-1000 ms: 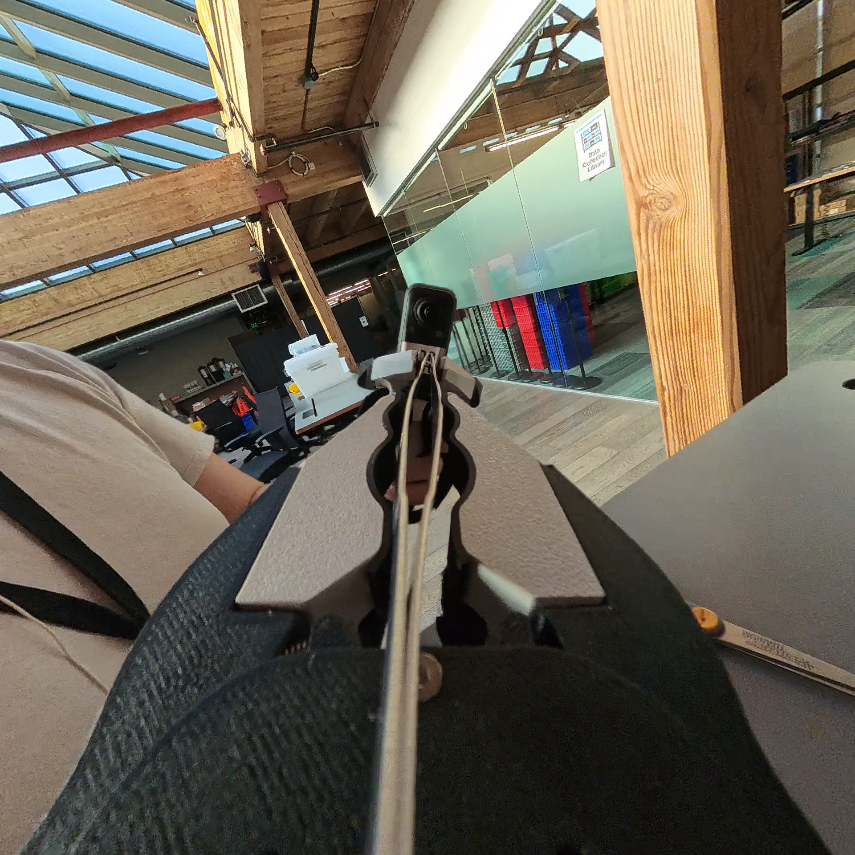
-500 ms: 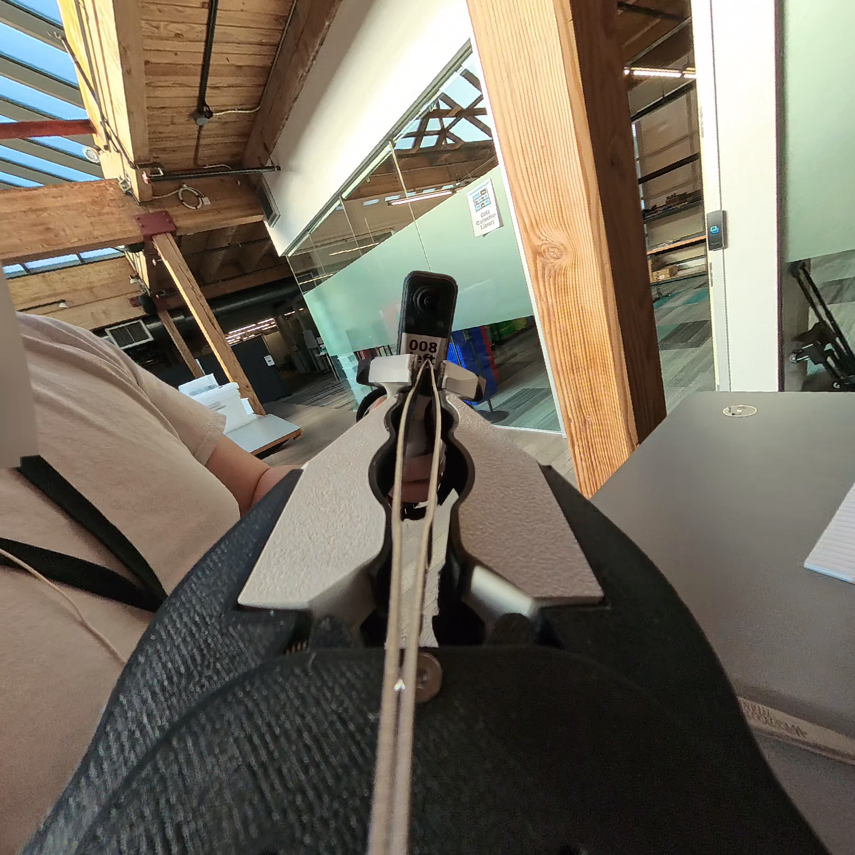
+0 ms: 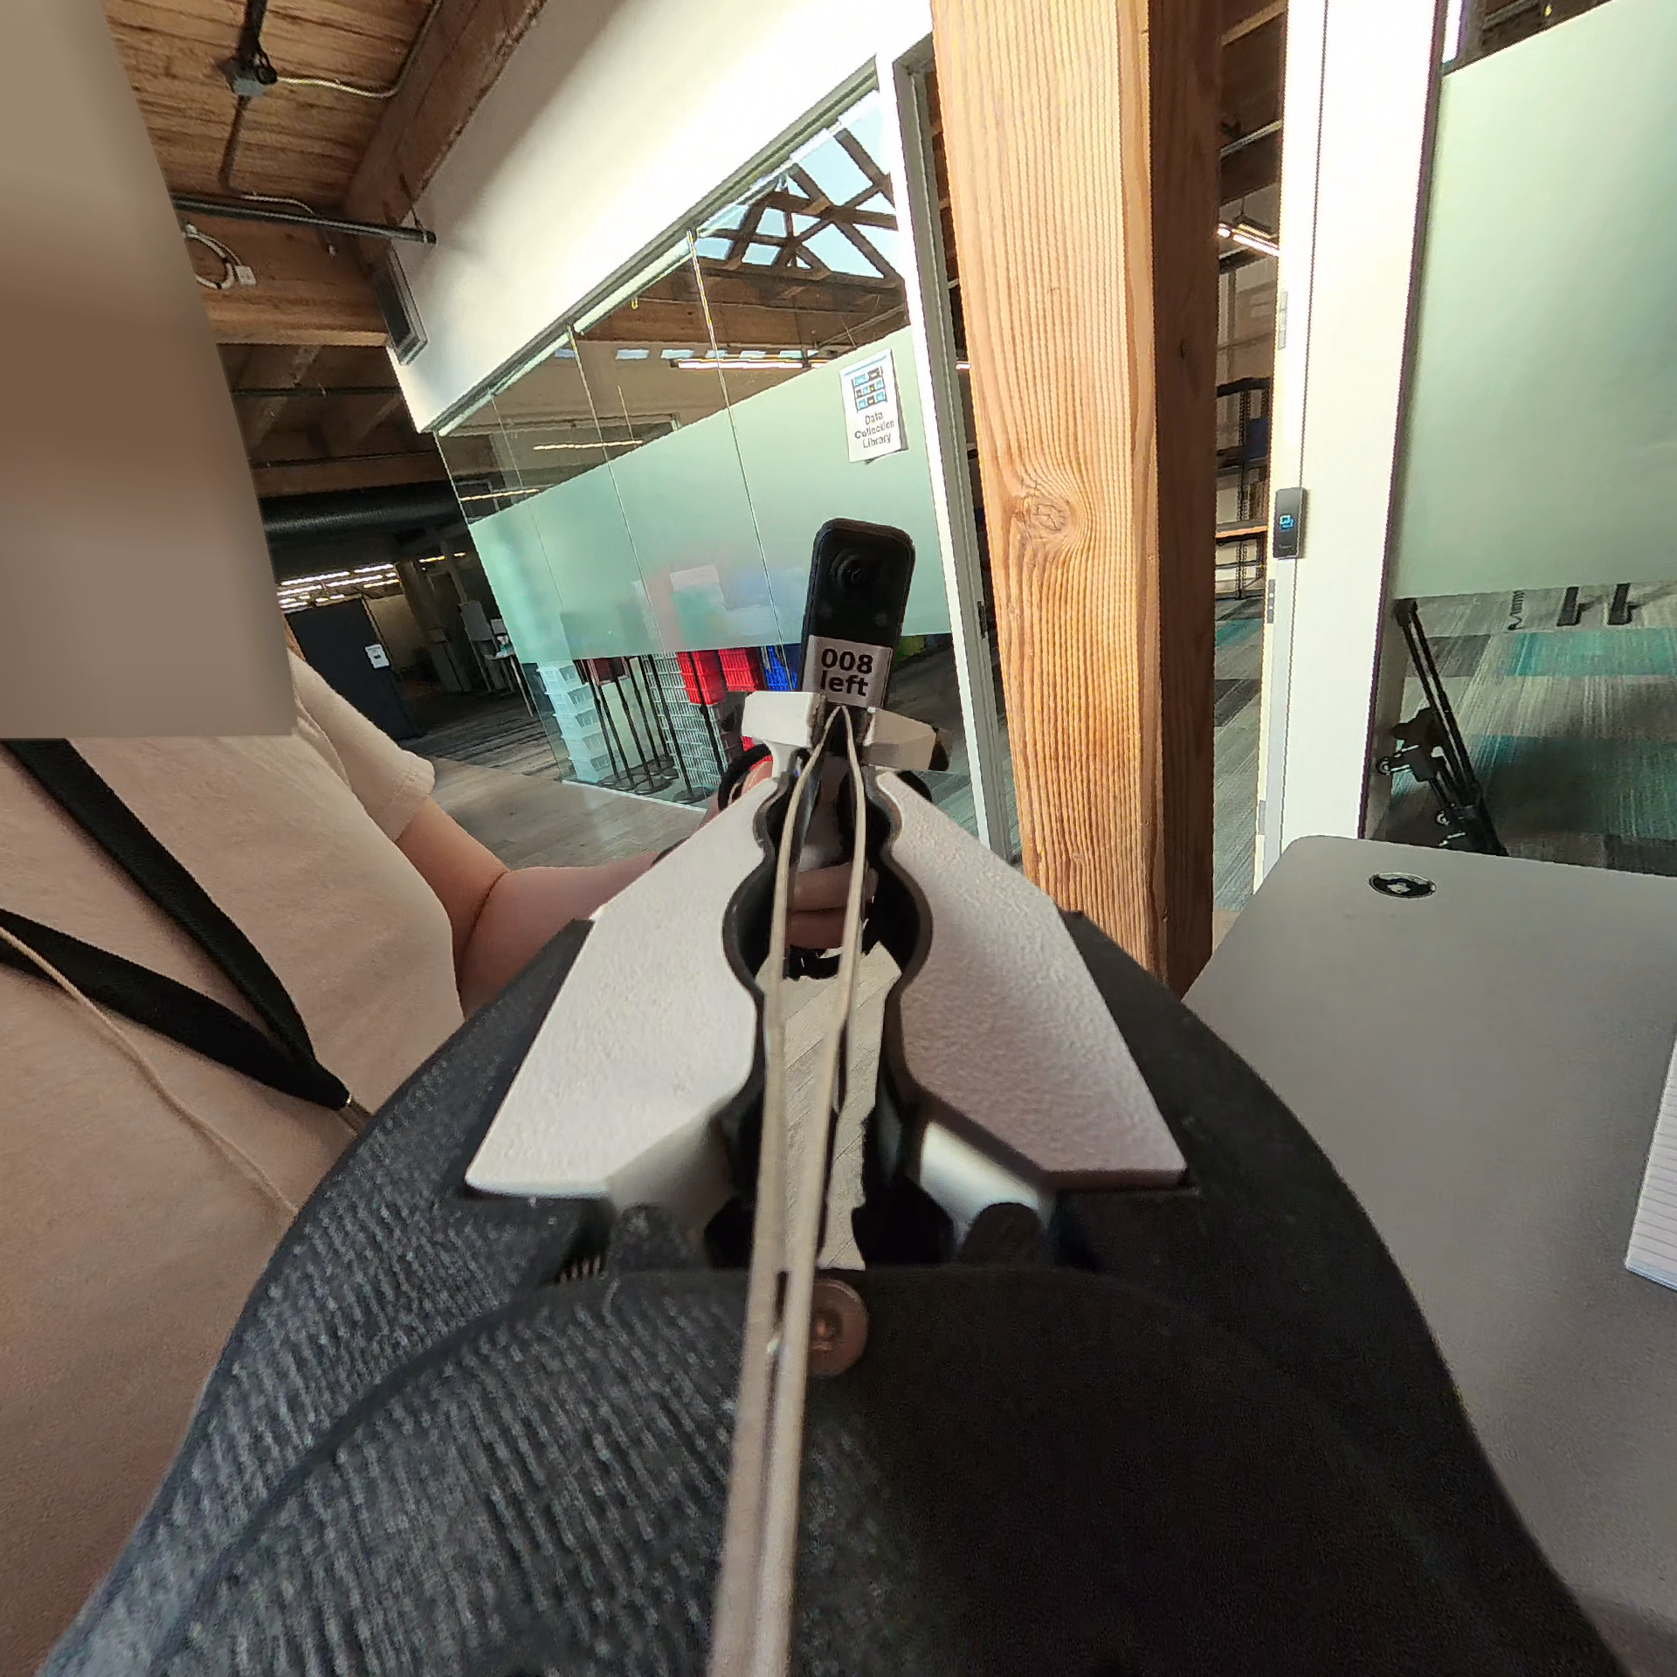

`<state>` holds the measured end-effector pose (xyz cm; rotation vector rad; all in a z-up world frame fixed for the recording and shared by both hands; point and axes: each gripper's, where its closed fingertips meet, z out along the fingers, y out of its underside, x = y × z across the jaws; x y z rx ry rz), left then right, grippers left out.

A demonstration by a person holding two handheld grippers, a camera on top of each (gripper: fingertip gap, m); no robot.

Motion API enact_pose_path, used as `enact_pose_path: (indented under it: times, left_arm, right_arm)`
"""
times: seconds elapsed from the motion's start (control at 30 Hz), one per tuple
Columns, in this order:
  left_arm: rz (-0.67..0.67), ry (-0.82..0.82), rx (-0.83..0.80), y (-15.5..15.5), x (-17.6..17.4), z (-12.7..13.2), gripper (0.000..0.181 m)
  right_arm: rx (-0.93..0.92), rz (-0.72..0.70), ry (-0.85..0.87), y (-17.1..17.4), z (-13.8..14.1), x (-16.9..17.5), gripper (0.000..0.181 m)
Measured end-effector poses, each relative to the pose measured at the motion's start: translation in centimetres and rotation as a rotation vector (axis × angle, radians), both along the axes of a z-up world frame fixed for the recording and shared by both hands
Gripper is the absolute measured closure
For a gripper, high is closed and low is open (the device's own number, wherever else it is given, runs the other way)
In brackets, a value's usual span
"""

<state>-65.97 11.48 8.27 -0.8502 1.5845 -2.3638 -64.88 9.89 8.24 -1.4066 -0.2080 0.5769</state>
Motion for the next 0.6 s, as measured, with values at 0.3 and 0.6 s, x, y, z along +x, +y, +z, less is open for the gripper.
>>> enact_pose_path:
  times: [0.3,0.6]
  left_arm:
    - [-0.028,0.026,0.066,-1.8,3.2,-1.1,0.174]
    - [0.193,0.190,0.192,4.6,7.5,-8.2,0.127]
  right_arm:
    - [-0.062,-0.023,-0.006,-1.7,-0.8,3.2,0.168]
    - [-0.129,-0.353,-0.125,-4.5,-5.5,10.4,0.160]
